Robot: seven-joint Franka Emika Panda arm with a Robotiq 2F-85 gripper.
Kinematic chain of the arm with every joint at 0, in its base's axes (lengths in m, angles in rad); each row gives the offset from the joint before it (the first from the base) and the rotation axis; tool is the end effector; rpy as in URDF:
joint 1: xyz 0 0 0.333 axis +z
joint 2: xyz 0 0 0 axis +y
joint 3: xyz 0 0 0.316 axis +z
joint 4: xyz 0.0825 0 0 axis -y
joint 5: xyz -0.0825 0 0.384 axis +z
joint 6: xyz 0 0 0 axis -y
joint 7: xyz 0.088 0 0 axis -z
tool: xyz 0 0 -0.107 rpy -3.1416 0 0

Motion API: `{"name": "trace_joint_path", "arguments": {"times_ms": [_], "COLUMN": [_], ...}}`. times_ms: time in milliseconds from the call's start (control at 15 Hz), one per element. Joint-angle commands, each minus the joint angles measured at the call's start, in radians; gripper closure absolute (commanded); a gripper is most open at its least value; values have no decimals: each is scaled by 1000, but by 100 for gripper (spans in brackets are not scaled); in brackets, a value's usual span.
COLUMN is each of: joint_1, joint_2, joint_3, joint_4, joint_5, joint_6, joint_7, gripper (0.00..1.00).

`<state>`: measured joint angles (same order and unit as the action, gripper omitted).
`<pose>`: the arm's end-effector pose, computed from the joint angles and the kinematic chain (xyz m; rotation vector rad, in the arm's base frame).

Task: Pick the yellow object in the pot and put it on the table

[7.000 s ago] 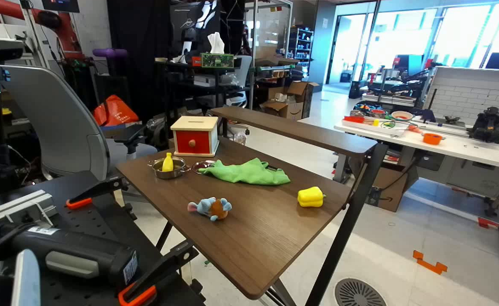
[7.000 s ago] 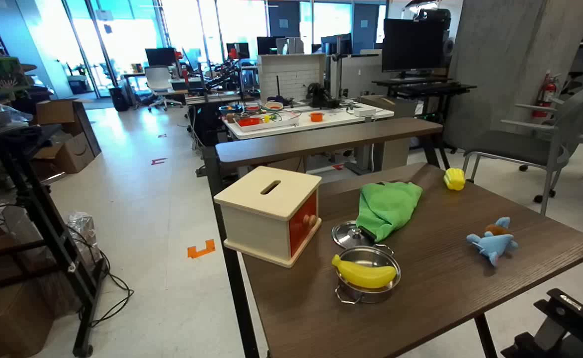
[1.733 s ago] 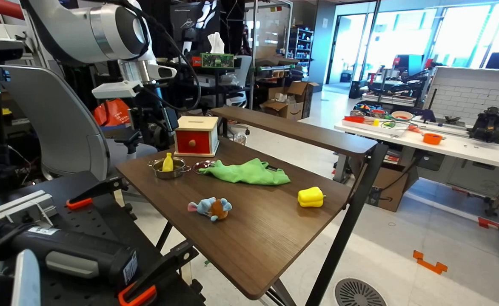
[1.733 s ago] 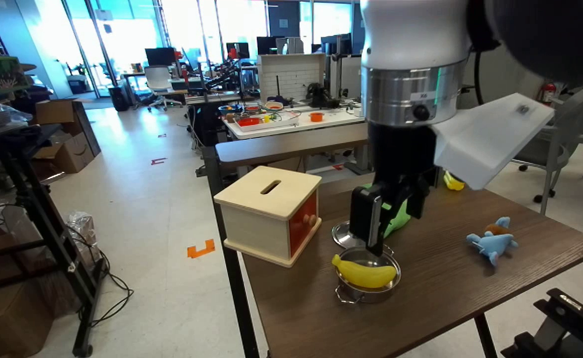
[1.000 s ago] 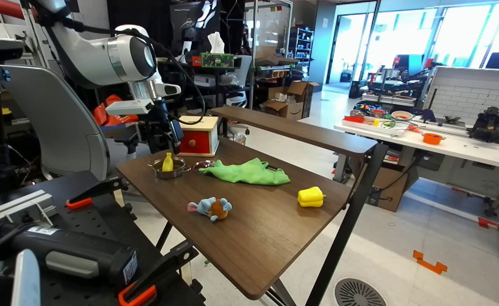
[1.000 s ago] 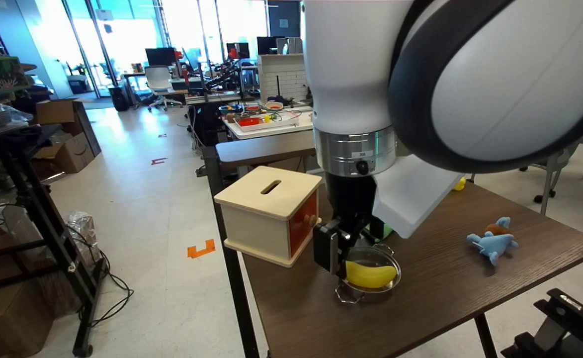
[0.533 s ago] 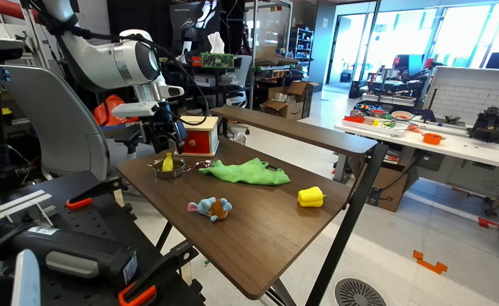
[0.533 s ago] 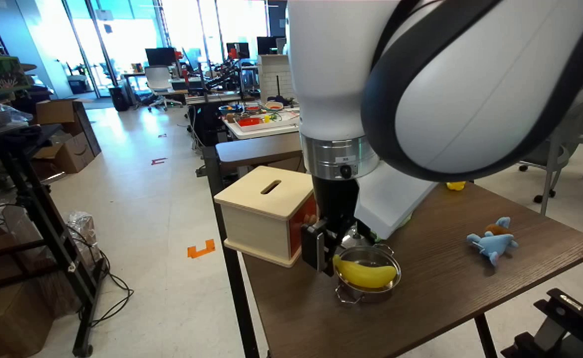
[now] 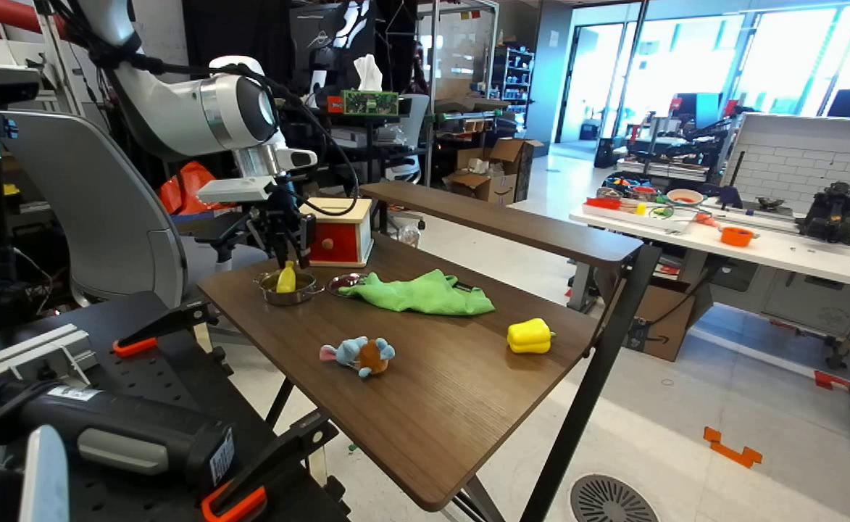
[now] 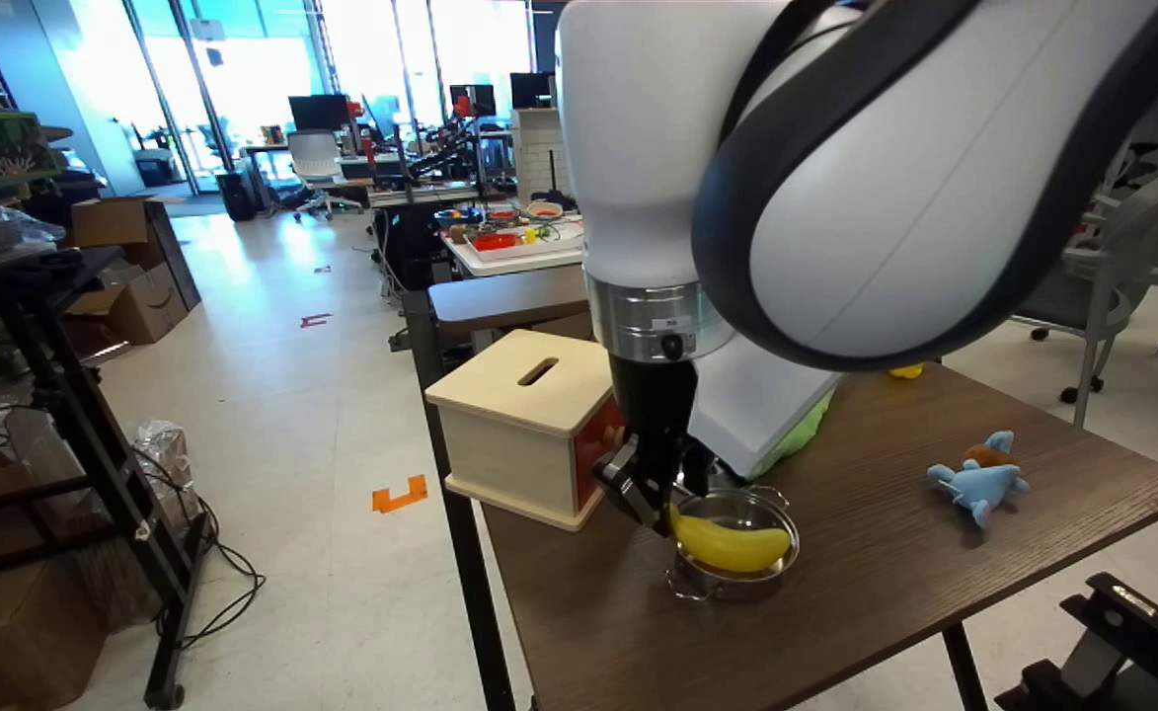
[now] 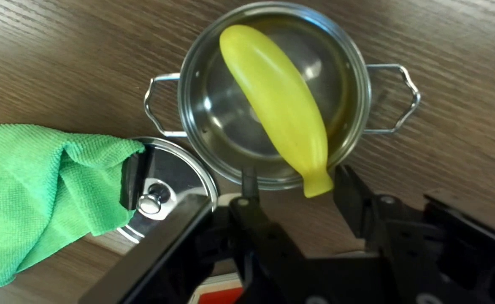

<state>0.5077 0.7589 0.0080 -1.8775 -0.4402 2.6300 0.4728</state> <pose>0.5349 0.3150 0.1008 2.8862 0.6251 0.1388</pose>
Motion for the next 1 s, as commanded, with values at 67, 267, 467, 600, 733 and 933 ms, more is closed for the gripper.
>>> {"name": "trace_joint_path", "arguments": {"times_ms": [67,267,467,600,733,933], "joint_1": [28,24,18,-2,-21,-47], "joint_2": [16,22,14,-22,-84,-207], "joint_3": [-30,-36,-42,-32,-17,-13], "joint_4": [44,57,59,38,2,-86], "joint_5": [29,28,26,43,72,99], "joint_6": [-48,-65,-84,-92,-113,-39], "joint_7": [-19,-16,-12,-25,-42,-39], "gripper": [88,99,96,96,96,96]}}
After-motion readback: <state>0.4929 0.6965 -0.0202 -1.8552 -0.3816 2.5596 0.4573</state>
